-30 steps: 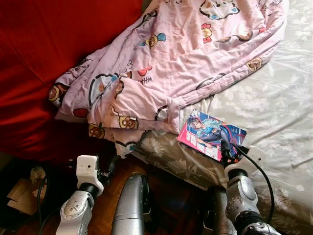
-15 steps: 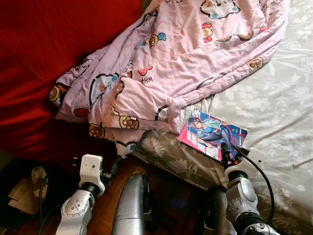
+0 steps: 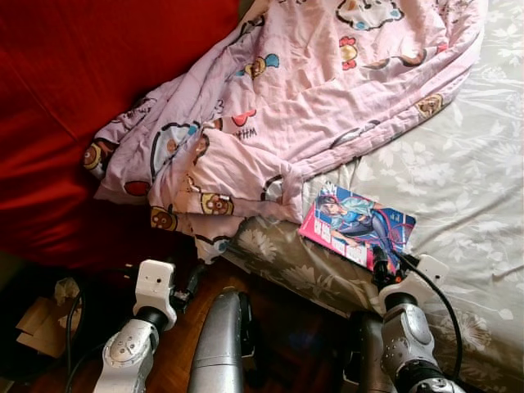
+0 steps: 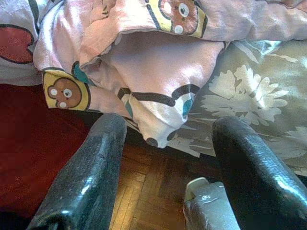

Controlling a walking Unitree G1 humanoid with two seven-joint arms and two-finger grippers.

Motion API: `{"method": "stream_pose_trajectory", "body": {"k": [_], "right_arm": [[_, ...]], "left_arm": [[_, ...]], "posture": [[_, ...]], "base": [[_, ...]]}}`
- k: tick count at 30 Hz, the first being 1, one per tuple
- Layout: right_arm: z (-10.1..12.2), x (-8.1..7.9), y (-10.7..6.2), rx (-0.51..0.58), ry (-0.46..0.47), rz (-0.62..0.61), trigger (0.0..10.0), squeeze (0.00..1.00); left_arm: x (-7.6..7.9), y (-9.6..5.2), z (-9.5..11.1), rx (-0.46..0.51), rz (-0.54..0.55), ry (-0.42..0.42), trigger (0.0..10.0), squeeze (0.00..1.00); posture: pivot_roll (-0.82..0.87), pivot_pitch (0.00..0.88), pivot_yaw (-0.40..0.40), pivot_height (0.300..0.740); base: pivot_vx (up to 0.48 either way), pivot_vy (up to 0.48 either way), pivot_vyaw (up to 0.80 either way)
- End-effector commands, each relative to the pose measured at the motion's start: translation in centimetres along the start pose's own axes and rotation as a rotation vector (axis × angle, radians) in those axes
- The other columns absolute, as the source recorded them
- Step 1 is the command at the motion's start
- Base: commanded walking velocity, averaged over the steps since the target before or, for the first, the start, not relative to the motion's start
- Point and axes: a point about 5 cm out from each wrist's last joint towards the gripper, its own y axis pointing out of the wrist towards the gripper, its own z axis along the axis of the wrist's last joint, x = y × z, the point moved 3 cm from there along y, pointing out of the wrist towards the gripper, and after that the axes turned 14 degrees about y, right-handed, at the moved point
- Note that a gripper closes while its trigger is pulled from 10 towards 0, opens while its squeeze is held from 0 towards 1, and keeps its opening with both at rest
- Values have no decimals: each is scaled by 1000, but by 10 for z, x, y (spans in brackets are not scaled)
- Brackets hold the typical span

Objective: Clean up the room

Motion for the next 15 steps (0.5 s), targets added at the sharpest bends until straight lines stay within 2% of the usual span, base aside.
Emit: {"method": "stream_pose_trajectory", "body": {"k": [1,8,12,15], "right_arm": [[-15,13,-9,-47,15,-51,10000,0],[-23,18,-13,-86,29,-60,10000,0],[-29,20,-16,-118,75,-55,10000,0],[-38,20,-20,-160,145,-33,10000,0]], "left_arm": [[-3,-9,-12,-46,1,15,10000,0],[-2,-8,-9,-39,-4,14,10000,0],[-2,-8,-9,-41,-10,17,10000,0],[-2,-10,-9,-42,-13,18,10000,0]], "posture": [[200,355,156,599],[198,353,156,599],[198,355,159,599],[203,359,161,599]], "base": [[0,0,0],[0,0,0],[0,0,0],[0,0,0]]}}
